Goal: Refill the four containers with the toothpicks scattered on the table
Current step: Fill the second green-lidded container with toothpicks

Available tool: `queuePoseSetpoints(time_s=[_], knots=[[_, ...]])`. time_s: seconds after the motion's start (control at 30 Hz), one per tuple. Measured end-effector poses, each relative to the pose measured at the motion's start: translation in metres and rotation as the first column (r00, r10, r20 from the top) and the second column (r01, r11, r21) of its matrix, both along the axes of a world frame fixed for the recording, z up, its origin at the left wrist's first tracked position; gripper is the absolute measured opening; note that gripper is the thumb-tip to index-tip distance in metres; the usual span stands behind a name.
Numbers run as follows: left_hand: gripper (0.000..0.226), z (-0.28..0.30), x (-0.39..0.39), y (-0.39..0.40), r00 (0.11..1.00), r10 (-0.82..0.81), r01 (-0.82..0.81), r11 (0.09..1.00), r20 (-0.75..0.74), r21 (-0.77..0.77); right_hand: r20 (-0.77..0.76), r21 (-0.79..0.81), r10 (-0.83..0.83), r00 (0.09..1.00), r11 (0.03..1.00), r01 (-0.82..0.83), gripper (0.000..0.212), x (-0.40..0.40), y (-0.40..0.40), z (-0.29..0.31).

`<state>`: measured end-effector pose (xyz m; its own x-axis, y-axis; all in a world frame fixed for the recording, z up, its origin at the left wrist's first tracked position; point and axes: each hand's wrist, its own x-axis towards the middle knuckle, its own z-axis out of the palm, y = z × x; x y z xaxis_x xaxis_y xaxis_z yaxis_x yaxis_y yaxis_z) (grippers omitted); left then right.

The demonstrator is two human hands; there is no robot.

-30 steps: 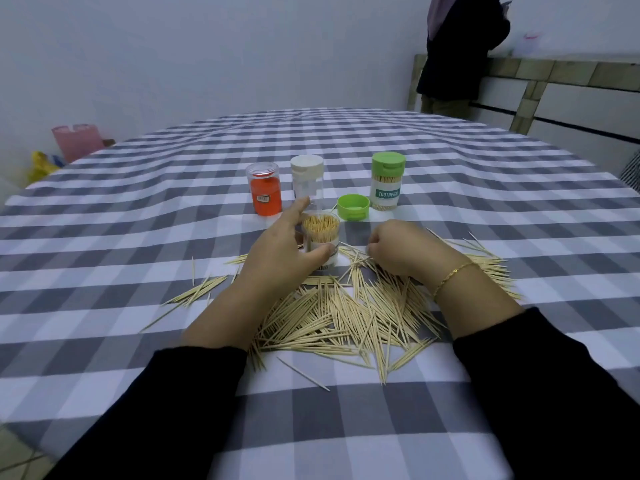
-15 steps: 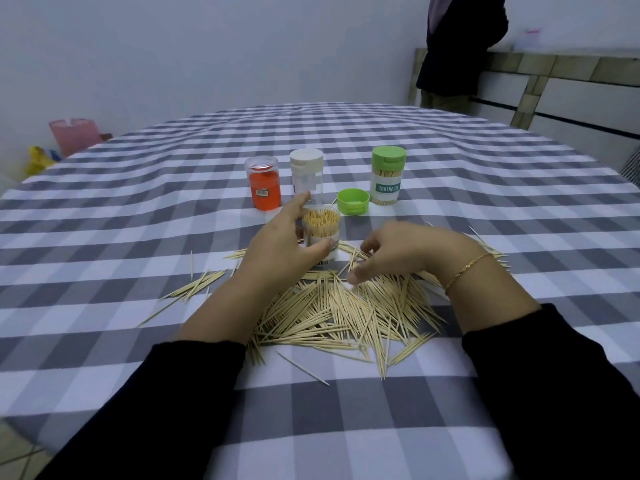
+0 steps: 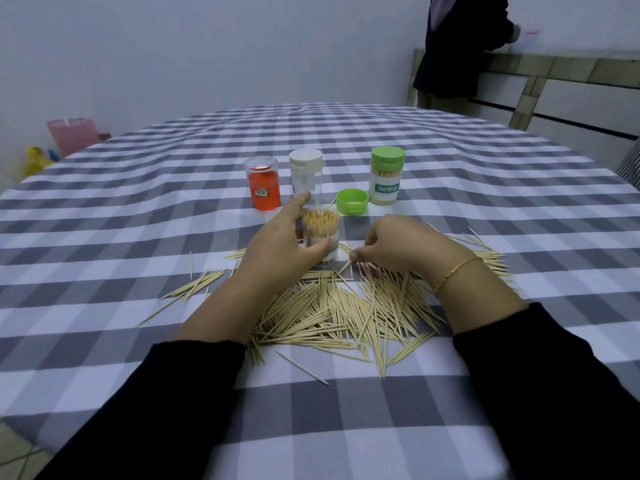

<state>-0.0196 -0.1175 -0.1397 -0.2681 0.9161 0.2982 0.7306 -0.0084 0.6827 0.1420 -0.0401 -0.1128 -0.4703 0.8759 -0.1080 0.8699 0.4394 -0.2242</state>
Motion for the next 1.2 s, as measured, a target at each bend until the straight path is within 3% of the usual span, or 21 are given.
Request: queuePoseSetpoints(time_s=[0.13,0.33,0.47,0.67,0.87,1.03,1.2], knots=[[0.083,0.0,0.0,0.0,1.0,0.001,-0.001,1.0,-0.014,0.003,0.058,-0.05,0.018,0.998,0.999,-0.015,0.055,0.001,-0.007,0.004],[0.084,-0.001,-0.001,0.001,1.0,0.003,-0.004,1.0,-0.022,-0.004,0.061,-0.036,0.02,0.998,0.999,-0.018,0.023,-0.003,-0.001,0.0],[0.084,-0.002,-0.001,0.001,1.0,0.004,-0.004,1.0,-0.02,-0.01,0.021,0.004,-0.016,1.0,1.0,0.016,0.019,-0.004,0.005,-0.006],[0.084,-0.002,-0.001,0.001,1.0,-0.004,0.004,1.0,-0.022,-0.003,0.029,0.007,-0.014,0.999,1.0,0.014,0.018,-0.005,-0.002,-0.002],[0.084,-0.001,-0.001,0.001,1.0,-0.01,0.01,1.0,-0.015,0.007,0.105,0.091,-0.049,0.993,0.995,0.039,0.047,-0.017,-0.017,-0.004],[0.083,-0.002,-0.001,0.001,1.0,-0.011,0.011,1.0,0.002,0.003,0.044,0.02,-0.031,0.999,0.999,0.03,0.019,-0.018,-0.011,-0.005],[0.084,-0.002,-0.002,0.001,1.0,-0.005,0.005,1.0,-0.011,0.0,0.002,-0.02,0.033,0.999,0.999,-0.033,0.031,-0.012,-0.007,0.0]])
